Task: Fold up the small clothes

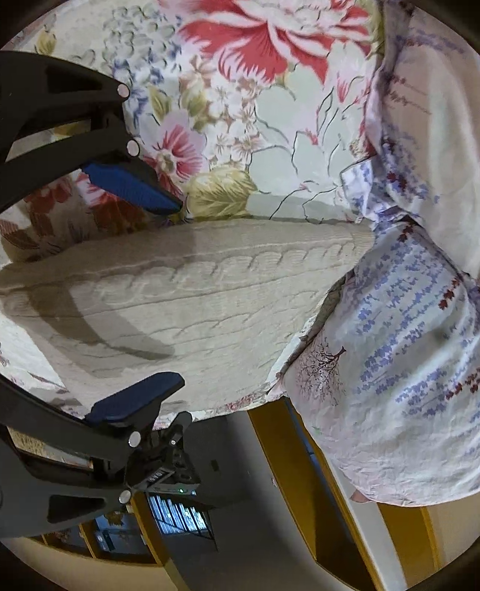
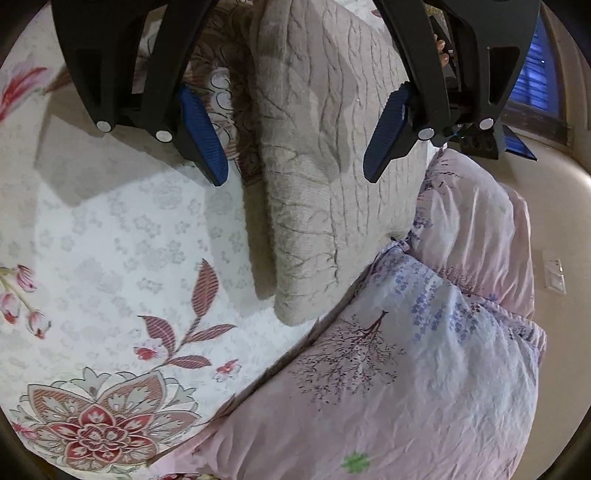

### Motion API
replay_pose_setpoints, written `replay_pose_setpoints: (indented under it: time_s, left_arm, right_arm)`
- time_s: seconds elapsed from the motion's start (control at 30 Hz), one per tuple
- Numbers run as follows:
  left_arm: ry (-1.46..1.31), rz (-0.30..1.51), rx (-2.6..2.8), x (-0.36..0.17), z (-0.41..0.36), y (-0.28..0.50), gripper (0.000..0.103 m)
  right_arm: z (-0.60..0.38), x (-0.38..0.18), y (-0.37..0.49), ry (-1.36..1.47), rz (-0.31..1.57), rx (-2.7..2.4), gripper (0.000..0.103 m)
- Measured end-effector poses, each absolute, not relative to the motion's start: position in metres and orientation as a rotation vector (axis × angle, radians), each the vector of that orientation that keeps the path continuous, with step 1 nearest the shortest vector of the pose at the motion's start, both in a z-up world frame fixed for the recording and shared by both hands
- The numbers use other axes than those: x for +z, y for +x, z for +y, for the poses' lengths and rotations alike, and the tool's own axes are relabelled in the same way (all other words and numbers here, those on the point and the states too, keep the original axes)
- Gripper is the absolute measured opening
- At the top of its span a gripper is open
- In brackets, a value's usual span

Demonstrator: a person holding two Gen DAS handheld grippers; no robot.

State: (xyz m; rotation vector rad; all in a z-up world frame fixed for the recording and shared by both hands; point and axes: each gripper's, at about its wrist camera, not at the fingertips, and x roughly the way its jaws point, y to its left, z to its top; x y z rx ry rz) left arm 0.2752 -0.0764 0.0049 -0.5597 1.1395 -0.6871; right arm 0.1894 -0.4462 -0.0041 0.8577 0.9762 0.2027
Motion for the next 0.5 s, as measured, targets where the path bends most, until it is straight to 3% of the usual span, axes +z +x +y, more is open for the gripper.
replay_pose_setpoints:
  time_s: [0.17, 0.5]
  left_arm:
    - [-0.610, 1.141, -0.709, 0.000, -0.080, 0.283, 0.086]
    - [-0.586, 1.126, -0.714, 0.001, -0.099, 0.290, 0.086]
  right_arm:
    - [-0.442, -0.014, 0.195, 0.874, 0.985, 0.261, 0.062]
    - [-0.429, -0.013, 0.204, 0.810, 0.983, 0.316, 0.062]
